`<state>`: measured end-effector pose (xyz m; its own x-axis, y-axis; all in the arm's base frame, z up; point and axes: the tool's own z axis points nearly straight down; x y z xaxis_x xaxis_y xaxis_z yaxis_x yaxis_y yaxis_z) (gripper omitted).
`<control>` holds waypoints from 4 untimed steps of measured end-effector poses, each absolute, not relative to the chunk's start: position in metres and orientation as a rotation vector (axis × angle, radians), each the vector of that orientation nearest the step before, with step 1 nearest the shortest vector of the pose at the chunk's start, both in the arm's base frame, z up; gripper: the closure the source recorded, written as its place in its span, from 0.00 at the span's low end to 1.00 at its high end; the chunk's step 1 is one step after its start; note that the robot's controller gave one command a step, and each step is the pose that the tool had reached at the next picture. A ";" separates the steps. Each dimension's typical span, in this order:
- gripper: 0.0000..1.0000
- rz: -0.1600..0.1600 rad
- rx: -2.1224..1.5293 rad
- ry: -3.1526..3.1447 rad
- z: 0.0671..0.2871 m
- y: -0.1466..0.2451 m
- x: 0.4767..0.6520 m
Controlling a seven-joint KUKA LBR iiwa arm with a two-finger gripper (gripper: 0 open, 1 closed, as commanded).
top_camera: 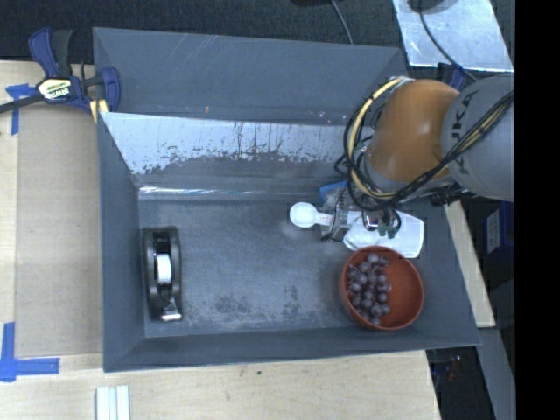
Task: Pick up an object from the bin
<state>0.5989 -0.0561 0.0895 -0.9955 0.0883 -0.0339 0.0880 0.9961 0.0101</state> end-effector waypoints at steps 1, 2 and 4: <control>1.00 0.010 0.042 3.103 0.104 -0.063 0.604; 1.00 0.011 0.065 3.093 0.111 -0.049 0.608; 1.00 0.009 0.040 3.097 0.212 -0.055 0.619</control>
Offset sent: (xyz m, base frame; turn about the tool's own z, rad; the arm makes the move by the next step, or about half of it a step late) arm 0.0082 0.0072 0.0209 -0.0453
